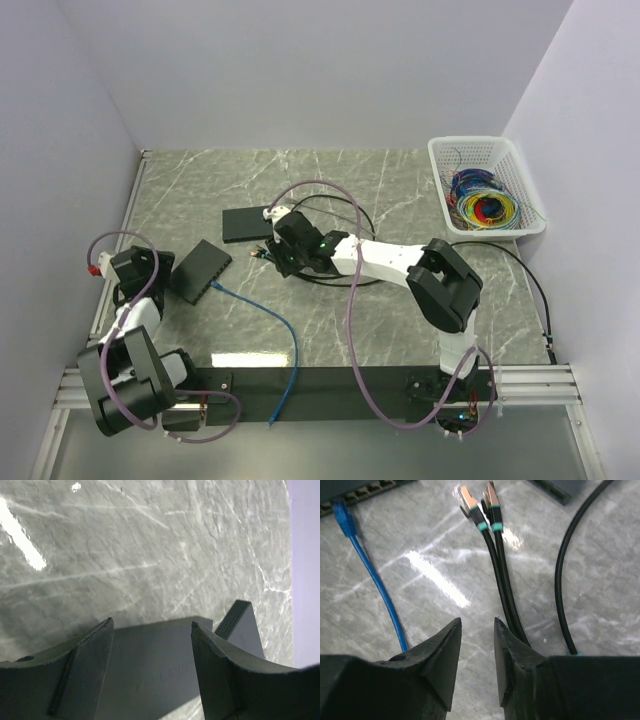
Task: Insert the plug into the switch port
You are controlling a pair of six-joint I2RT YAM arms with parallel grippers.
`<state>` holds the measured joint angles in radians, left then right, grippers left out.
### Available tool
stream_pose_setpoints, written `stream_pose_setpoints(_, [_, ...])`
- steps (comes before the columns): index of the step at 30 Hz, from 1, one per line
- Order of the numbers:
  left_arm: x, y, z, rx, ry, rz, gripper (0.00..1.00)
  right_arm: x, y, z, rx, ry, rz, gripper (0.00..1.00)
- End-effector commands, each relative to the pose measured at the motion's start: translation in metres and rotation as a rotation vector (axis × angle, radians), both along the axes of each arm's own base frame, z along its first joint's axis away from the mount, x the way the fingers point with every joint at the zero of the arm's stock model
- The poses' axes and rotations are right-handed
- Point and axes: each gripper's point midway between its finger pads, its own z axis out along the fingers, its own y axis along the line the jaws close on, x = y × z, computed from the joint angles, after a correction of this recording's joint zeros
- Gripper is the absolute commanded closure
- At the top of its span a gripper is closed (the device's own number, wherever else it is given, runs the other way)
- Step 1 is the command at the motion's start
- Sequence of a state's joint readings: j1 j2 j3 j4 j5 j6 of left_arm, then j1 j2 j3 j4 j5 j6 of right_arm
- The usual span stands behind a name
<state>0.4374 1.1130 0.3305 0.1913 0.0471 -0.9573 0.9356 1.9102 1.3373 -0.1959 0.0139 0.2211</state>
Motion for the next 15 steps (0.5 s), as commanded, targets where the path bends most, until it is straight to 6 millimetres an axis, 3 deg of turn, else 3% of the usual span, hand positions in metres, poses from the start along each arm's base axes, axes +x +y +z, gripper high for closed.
stream_pose_setpoints(1, [0.01, 0.007, 0.0, 0.023, -0.016, -0.003, 0.31, 0.013, 0.014, 0.014, 0.043, -0.015, -0.006, 0.62])
stream_pose_setpoints(8, [0.012, -0.012, -0.013, -0.044, -0.01, -0.094, 0.33, 0.014, 0.029, 0.0, 0.046, 0.018, 0.032, 0.64])
stream_pose_setpoints(11, [0.009, -0.025, -0.012, -0.094, -0.023, -0.132, 0.32, 0.026, 0.036, -0.01, 0.033, 0.013, 0.029, 0.65])
stream_pose_setpoints(15, [0.005, -0.041, -0.012, -0.165, -0.04, -0.176, 0.32, 0.04, 0.05, -0.007, 0.058, 0.002, 0.036, 0.68])
